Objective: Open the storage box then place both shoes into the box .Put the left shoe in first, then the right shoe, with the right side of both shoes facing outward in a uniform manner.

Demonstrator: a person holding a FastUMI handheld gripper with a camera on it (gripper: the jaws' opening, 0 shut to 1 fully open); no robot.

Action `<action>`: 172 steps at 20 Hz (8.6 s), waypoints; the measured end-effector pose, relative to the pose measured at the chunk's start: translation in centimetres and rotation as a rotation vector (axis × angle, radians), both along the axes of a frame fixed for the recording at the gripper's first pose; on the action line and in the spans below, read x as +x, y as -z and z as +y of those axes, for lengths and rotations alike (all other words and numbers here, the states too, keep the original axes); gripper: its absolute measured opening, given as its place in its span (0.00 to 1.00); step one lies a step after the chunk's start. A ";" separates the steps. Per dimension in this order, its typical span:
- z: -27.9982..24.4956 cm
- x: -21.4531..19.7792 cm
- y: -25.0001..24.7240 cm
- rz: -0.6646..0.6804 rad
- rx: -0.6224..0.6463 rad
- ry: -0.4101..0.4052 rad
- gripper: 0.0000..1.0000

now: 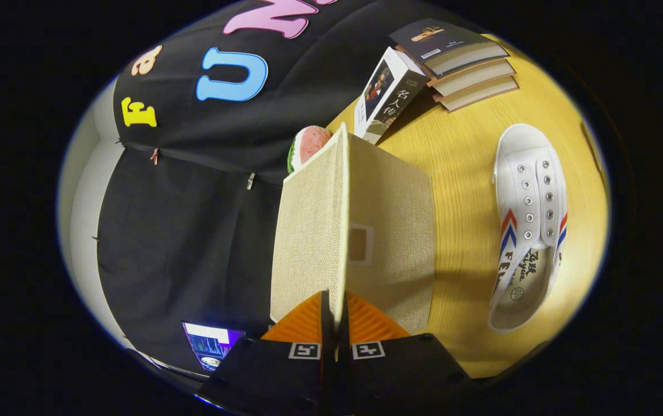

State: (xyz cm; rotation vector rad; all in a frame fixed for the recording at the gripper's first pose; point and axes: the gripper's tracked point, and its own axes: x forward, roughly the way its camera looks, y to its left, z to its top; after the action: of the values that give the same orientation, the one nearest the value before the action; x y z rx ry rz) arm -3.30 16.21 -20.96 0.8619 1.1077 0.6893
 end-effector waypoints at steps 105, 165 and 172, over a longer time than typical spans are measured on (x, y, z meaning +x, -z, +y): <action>-16.7 7.0 -22.4 -1.148 -0.797 0.569 0.98; -15.5 5.7 13.9 -0.061 -0.492 0.212 0.05; -15.0 5.6 4.1 -0.120 -0.359 0.289 0.05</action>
State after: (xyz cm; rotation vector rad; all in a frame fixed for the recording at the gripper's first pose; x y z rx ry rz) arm 2.29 1.25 -25.07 0.6448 0.9377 0.2855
